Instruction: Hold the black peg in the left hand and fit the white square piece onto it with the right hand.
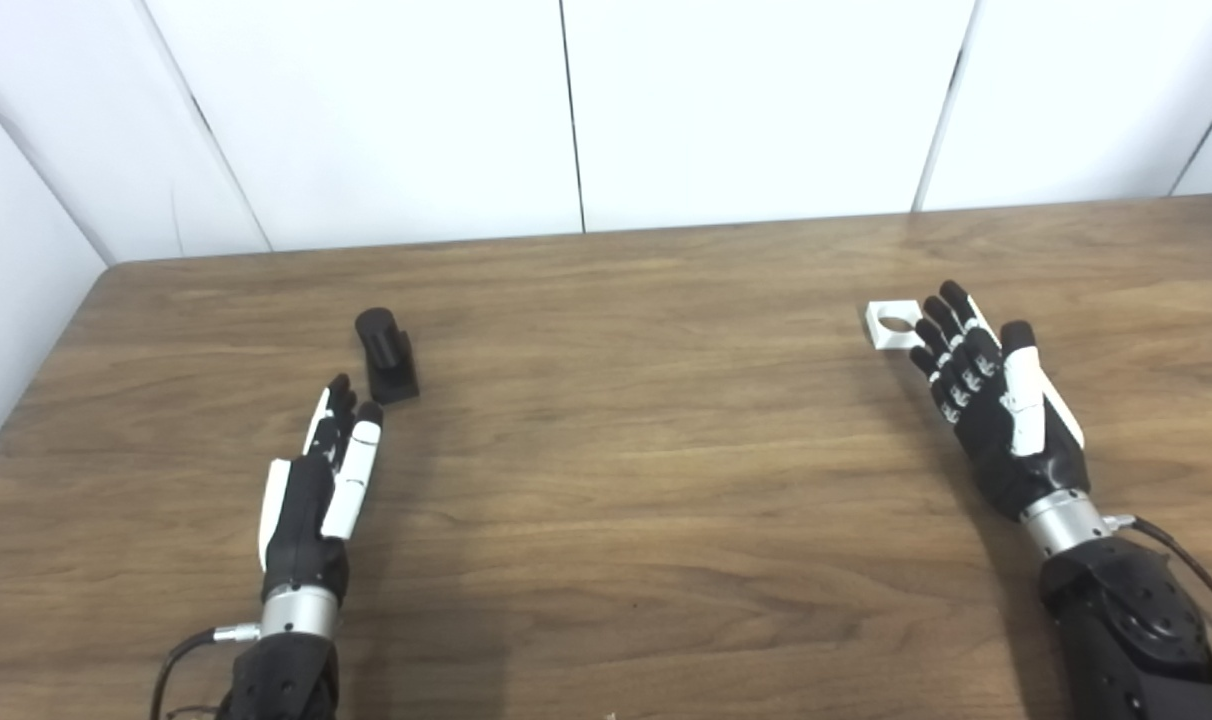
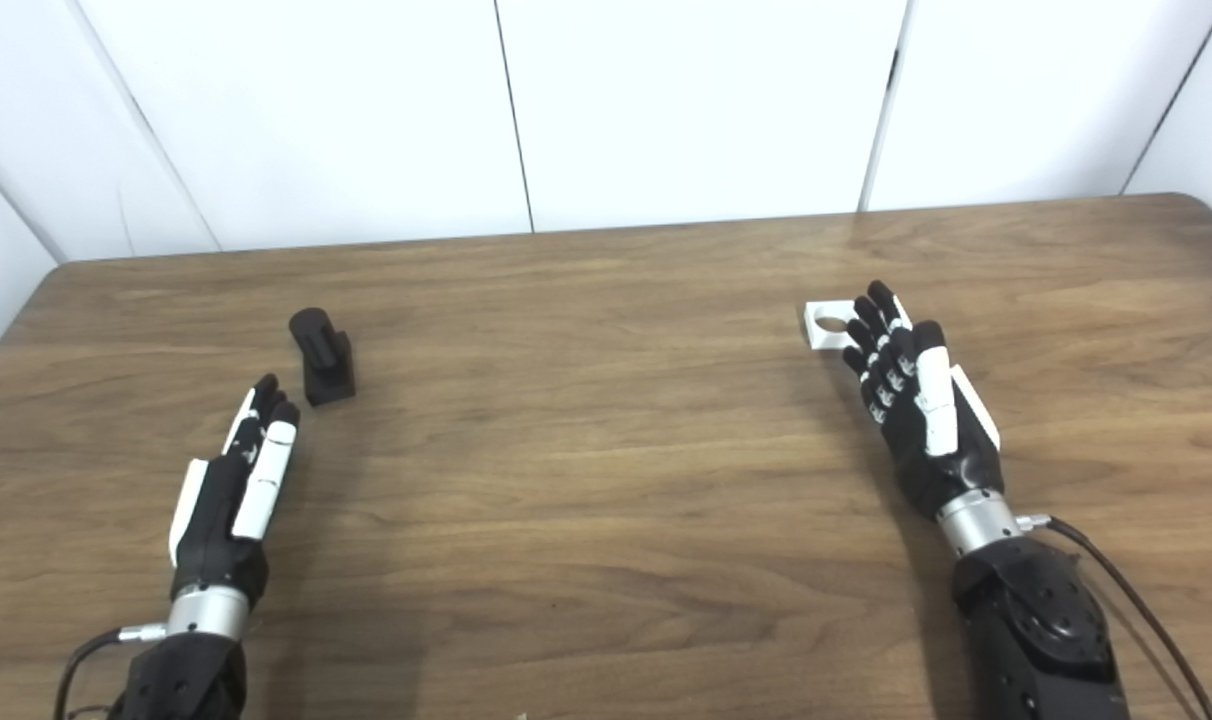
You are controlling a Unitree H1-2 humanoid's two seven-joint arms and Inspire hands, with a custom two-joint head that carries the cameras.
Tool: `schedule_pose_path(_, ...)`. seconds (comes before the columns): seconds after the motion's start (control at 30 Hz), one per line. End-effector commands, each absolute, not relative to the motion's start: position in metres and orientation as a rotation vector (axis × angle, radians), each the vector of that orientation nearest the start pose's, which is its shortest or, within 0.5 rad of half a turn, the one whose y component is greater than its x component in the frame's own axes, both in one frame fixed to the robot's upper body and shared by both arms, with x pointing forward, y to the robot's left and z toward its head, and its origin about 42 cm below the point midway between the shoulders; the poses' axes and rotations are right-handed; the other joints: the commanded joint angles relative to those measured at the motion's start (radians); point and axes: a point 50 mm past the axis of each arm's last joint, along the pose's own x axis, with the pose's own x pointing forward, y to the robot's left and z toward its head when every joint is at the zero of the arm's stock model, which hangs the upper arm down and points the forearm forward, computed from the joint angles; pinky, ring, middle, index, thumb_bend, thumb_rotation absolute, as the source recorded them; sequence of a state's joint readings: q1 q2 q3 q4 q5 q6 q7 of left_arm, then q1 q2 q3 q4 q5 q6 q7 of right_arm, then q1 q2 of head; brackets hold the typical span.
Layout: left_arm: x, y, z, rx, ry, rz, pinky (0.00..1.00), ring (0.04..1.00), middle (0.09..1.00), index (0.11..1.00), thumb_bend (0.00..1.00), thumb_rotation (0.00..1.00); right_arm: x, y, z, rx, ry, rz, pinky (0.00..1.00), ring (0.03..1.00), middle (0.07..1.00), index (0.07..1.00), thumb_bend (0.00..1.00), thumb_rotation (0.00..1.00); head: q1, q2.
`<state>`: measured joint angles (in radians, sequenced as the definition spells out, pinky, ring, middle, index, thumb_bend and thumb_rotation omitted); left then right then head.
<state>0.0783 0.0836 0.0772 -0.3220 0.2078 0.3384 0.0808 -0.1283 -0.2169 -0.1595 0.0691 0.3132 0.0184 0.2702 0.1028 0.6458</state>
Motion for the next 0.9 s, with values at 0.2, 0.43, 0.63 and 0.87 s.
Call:
schedule_pose_path(0.2, 0.264, 0.265, 0.168, 0.630, -0.027, 0.363, 1.00, 1.000, 1.000, 0.965, 0.49, 0.72, 0.315, -0.297, 0.108, 0.142, -0.067, 0.136, 1.00, 1.000, 1.000, 1.000, 0.62, 1.00, -0.001, -0.004)
schedule_pose_path(0.43, 0.273, 0.263, 0.164, 0.766, -0.017, 0.433, 1.00, 1.000, 1.000, 0.950, 0.58, 0.55, 0.311, -0.296, 0.107, 0.148, -0.064, 0.133, 1.00, 1.000, 1.000, 1.000, 0.62, 1.00, 0.000, -0.008)
schedule_pose_path(0.63, 0.283, 0.262, 0.164, 0.881, -0.001, 0.476, 0.99, 1.000, 1.000, 0.919, 0.67, 0.46, 0.310, -0.297, 0.104, 0.166, -0.057, 0.123, 1.00, 1.000, 1.000, 1.000, 0.63, 1.00, 0.002, -0.011)
schedule_pose_path(0.87, 0.295, 0.264, 0.164, 1.000, 0.012, 0.509, 1.00, 1.000, 1.000, 0.898, 0.73, 0.43, 0.309, -0.296, 0.101, 0.169, -0.052, 0.121, 1.00, 1.000, 1.000, 1.000, 0.65, 1.00, 0.008, -0.014)
